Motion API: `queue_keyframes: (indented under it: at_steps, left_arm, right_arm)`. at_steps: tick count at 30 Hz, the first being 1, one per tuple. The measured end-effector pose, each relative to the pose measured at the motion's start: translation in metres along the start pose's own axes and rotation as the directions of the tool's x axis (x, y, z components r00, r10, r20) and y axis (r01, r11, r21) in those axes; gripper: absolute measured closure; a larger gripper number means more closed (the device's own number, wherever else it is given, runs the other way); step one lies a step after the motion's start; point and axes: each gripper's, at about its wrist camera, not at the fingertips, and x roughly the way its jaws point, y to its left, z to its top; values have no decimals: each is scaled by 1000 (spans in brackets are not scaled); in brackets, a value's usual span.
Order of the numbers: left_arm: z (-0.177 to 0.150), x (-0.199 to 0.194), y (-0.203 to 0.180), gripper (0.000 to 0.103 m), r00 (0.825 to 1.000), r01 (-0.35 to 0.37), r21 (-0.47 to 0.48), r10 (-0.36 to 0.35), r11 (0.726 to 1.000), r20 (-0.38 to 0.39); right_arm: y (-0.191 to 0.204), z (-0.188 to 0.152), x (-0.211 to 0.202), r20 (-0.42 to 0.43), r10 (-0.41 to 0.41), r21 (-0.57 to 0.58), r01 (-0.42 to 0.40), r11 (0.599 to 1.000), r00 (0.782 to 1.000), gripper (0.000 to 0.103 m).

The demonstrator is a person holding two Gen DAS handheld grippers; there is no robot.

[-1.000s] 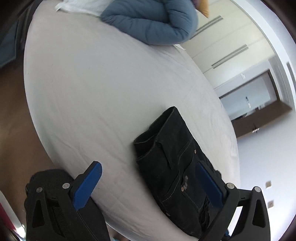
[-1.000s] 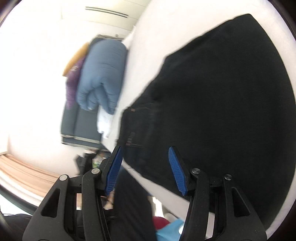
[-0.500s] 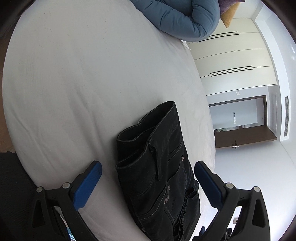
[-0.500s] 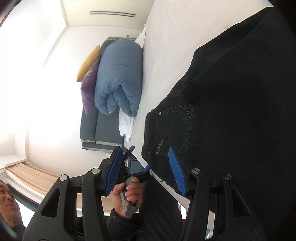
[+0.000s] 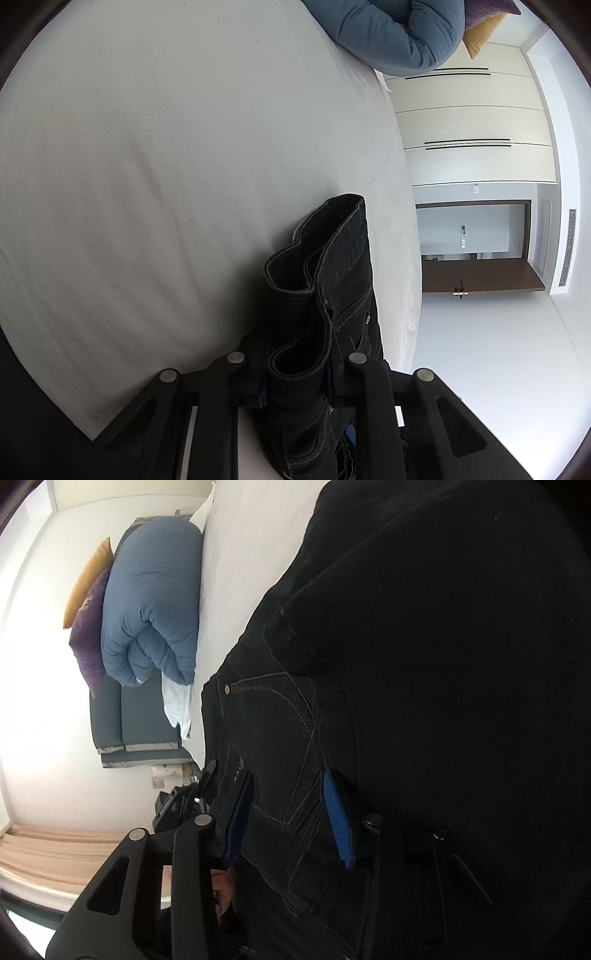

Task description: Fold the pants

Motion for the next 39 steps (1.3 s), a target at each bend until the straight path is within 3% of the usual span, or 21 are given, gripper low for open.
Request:
queue_keyframes:
  at_steps: [10, 14, 15, 18, 21, 22, 25, 28, 29, 33, 37, 39]
  left_arm:
    - [-11, -8, -35, 86, 998, -51, 133, 44, 990, 55]
    - [-19, -12, -64, 87, 996, -72, 228, 57, 971, 71]
    - [-23, -13, -74, 87, 995, -80, 265, 62, 961, 75]
    - [-39, -16, -107, 88, 993, -102, 384, 72, 918, 91]
    - [-72, -10, -150, 88, 993, -113, 536, 75, 836, 93]
    - [-89, -5, -165, 88, 994, -110, 594, 73, 797, 87]
    - [-150, 19, -200, 88, 995, -95, 754, 90, 650, 48]
    - [-213, 52, -210, 88, 989, -86, 862, 146, 500, 13]
    - [-229, 62, -207, 88, 986, -83, 880, 169, 468, 3]
    - [-268, 88, -191, 88, 969, -83, 920, 246, 383, -15]
    - [-289, 93, -184, 88, 960, -102, 956, 280, 276, 21]
    - [-292, 95, -182, 88, 956, -104, 960, 291, 261, 25]
  right_arm:
    - [-4, -4, -1, 61, 10, -3, -10, 1000, 998, 68]
    - [-4, -9, -6, 87, 20, -19, -19, 1000, 996, 64]
    - [-2, -10, -8, 93, 20, -21, -18, 1000, 995, 58]
    - [7, -13, -25, 136, 42, -32, -38, 999, 990, 27]
    - [12, -7, -51, 169, 69, -35, -64, 997, 983, 23]
    - [11, -4, -61, 174, 86, -26, -82, 996, 981, 23]
    - [5, 5, -91, 190, 142, -5, -143, 990, 972, 23]
    - [2, 10, -120, 191, 185, -19, -185, 983, 964, 23]
    - [1, 11, -128, 194, 198, -28, -196, 980, 961, 23]
    - [-10, 12, -155, 209, 210, -39, -207, 978, 955, 23]
    - [-18, 16, -163, 182, 152, -49, -145, 988, 972, 23]
    - [-16, 12, -154, 164, 132, -66, -123, 990, 978, 23]
